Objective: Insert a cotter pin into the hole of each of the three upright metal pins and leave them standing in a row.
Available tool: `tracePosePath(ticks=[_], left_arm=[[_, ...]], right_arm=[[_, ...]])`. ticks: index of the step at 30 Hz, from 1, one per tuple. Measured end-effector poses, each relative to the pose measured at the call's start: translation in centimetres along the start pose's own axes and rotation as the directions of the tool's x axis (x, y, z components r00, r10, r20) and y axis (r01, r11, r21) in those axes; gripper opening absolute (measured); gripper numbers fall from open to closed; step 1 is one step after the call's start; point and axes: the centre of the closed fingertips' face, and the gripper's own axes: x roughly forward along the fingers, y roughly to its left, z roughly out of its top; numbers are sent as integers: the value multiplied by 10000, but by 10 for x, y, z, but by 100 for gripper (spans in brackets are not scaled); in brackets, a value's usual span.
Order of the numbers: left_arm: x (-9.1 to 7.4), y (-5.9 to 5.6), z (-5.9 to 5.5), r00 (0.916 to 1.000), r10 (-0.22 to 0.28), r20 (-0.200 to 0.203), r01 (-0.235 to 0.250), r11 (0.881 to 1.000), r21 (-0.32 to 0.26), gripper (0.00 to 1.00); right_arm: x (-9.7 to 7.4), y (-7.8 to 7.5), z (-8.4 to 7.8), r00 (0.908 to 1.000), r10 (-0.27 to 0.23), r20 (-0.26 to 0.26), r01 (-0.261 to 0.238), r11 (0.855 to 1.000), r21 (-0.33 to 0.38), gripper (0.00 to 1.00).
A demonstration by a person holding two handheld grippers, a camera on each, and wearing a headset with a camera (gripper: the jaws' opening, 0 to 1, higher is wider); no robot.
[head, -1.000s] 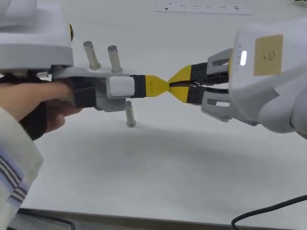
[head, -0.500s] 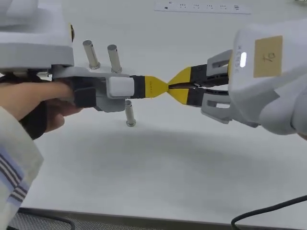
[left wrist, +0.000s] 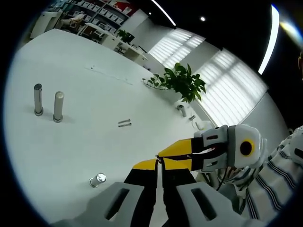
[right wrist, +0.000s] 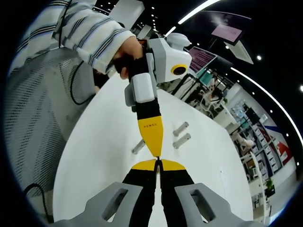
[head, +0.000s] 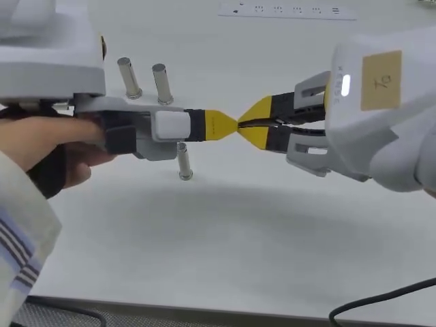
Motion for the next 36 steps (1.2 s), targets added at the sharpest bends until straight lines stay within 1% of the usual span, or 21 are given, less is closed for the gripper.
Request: tracePosePath(ticks=[6, 11, 14, 17, 27, 30, 33, 36], left_arm=[[0, 0, -2, 9999, 26, -121, -23, 9998, 197, 0], [0, 0, -2, 10000, 15, -98, -14, 9999, 128, 0], [-1, 0, -2, 10000, 3, -99, -1, 9999, 158, 0], [-1, -1, -2, 9999, -14, -126, 16, 9998, 183, 0], [-3, -2, -3, 9999, -76, -147, 81, 9994, 330, 0], [-4, -2, -3, 9998, -97, -164, 102, 9994, 317, 0], [-4, -2, -1, 9998, -176, -67, 177, 9997, 186, 0], [-6, -2, -2, 9998, -157, -87, 159, 9997, 162, 1]], right_arm=[[-1, 2, 0, 9999, 142, 63, -143, 9999, 43, 3], [-1, 2, 0, 9998, 166, 118, -168, 9998, 138, 3], [0, 3, -2, 9998, 184, 19, -184, 9998, 103, 4], [0, 3, -2, 9998, 182, 44, -183, 9997, 150, 8], [-2, 2, -2, 9996, 267, 82, -269, 9993, 253, 9], [-2, 2, -4, 9995, 309, 42, -310, 9992, 241, 9], [-3, 2, -6, 9994, 334, -19, -334, 9993, 172, 9], [-4, 2, -6, 9994, 358, -36, -357, 9992, 155, 9]])
